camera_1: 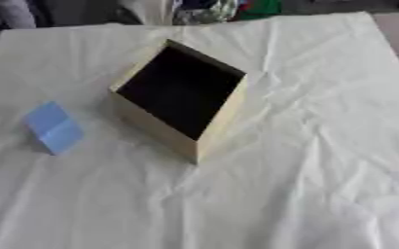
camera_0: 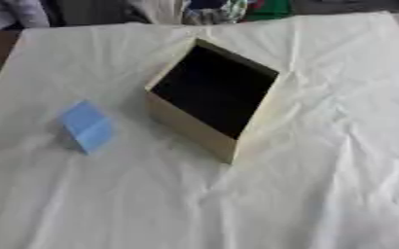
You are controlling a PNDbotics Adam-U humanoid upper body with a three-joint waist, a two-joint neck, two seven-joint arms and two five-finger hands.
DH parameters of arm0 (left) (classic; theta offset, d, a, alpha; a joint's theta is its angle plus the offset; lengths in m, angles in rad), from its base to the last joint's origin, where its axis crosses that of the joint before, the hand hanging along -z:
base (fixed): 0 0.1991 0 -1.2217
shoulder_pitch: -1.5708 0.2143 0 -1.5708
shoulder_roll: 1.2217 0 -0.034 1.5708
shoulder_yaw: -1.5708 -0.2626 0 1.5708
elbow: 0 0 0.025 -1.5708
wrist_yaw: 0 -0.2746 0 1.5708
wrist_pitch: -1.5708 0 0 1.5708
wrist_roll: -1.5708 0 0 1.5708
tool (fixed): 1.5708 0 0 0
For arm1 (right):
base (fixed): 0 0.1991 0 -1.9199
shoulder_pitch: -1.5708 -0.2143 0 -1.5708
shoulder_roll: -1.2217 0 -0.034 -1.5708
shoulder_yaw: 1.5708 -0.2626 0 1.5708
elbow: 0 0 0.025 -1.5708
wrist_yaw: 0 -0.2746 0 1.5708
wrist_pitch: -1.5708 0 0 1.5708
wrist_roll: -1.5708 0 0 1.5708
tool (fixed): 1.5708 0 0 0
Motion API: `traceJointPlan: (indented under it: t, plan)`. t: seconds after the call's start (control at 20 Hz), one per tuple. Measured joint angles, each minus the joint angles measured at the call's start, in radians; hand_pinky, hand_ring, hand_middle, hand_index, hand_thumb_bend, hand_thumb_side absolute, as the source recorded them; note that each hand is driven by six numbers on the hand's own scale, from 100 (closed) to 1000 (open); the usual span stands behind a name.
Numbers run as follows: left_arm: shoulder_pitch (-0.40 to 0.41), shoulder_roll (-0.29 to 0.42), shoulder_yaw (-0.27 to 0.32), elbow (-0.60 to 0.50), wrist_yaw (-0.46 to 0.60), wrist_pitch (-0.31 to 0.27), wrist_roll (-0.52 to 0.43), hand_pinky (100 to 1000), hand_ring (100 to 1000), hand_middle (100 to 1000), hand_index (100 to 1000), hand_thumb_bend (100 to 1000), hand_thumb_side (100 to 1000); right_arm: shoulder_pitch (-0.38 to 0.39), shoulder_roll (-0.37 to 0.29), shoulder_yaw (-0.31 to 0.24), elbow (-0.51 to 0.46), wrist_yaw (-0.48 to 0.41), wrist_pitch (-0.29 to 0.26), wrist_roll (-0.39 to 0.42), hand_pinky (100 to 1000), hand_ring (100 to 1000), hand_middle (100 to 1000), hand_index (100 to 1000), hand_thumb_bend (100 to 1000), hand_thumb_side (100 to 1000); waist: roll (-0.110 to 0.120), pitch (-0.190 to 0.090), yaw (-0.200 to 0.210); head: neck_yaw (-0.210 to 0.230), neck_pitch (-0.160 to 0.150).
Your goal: Pick up objects on the table and place them in the box.
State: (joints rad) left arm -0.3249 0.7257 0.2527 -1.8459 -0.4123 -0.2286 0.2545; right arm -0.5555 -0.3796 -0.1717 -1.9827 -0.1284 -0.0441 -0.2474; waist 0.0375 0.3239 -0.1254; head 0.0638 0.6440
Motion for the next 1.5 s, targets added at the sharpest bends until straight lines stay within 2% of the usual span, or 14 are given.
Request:
traceJointPlan:
  t: [0.15,0.4,0.7,0.95,1.1,1.5]
  plan:
    - [-0.039,0.077,-0.023,0.064,-0.011,-0.086,-0.08,775,741,783,879,610,100,-0.008,0.0,0.002,0.0,0.001,0.0,0.001,651,597,559,711,100,461,0.0,0.0,-0.006,-0.008,-0.004]
    - [-0.126,0.168,-0.061,0.189,-0.026,-0.269,-0.235,807,778,808,885,640,100,-0.017,-0.001,0.012,0.0,0.003,0.0,0.006,651,598,560,711,100,480,0.0,0.0,-0.011,-0.007,-0.003]
    - [-0.226,0.228,-0.119,0.329,-0.049,-0.464,-0.392,827,806,819,886,690,100,-0.024,-0.003,0.022,0.0,0.003,-0.002,0.014,650,597,559,711,100,480,0.006,0.0,-0.017,0.01,0.002]
    - [-0.294,0.254,-0.181,0.42,-0.066,-0.578,-0.517,837,820,833,902,726,100,-0.025,-0.003,0.03,0.0,0.003,0.001,0.021,650,597,558,711,100,479,0.006,0.0,-0.021,0.021,0.002]
    - [-0.329,0.254,-0.215,0.455,-0.064,-0.581,-0.555,846,830,850,901,788,100,-0.025,-0.003,0.032,0.0,0.001,0.003,0.025,649,596,558,710,100,479,0.006,0.0,-0.024,0.023,0.001]
    - [-0.424,0.235,-0.282,0.52,0.008,-0.502,-0.634,852,834,845,894,784,100,-0.026,-0.003,0.038,0.0,-0.004,0.005,0.032,648,596,557,710,100,480,0.006,-0.004,-0.029,0.035,-0.003]
